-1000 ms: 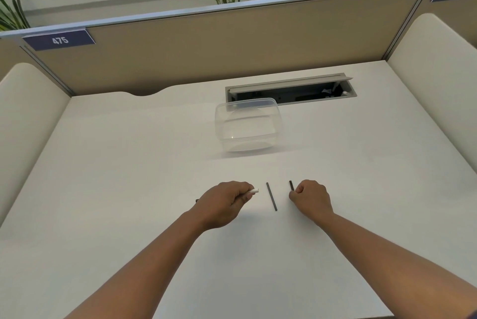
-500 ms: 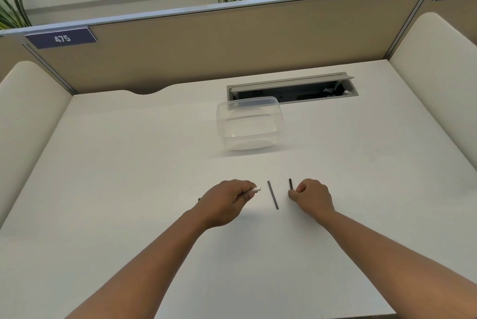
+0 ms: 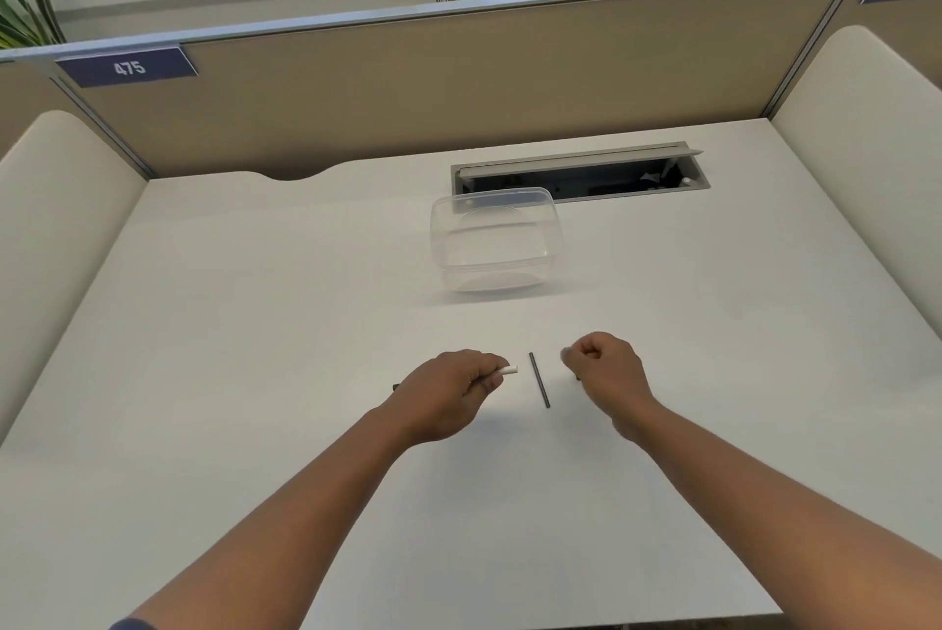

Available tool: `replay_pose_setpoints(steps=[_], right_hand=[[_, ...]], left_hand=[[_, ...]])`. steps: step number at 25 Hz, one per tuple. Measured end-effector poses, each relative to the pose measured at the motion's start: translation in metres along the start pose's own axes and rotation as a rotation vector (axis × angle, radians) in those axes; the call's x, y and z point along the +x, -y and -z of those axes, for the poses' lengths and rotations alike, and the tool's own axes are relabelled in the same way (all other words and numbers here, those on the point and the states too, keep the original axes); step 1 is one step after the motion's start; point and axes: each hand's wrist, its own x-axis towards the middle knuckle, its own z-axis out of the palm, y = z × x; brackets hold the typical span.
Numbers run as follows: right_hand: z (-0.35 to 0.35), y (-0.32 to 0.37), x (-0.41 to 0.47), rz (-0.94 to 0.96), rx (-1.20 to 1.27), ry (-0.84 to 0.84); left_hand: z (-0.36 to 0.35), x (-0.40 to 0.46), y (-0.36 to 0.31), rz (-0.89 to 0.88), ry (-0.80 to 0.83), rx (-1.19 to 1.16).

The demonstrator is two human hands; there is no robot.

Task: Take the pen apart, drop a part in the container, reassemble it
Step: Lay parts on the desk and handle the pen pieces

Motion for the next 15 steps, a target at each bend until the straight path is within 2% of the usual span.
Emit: replay_pose_setpoints(steps=[3,6,11,15], right_hand=[[-0.002,0.025,-0.016,0.066,0.100,0.203],[-0.004,0.038,-0.030,0.206,0.018,0.324],[-0.012,0.036,-0.037,0.400,-0.237,0.359],[-0.018,0.032,-0.033,0.408,-0.226,0.354]], left_hand=[[0.000,0.002,-0.001,-0.019,0.027,0.083],[0.001,0.003,-0.001,-0.030,0.044,0.160],[0.001,0.004,-0.004,-0.082,0.001,0.182],[0.000,0.011,0.004,-0.080,0.022,0.214]])
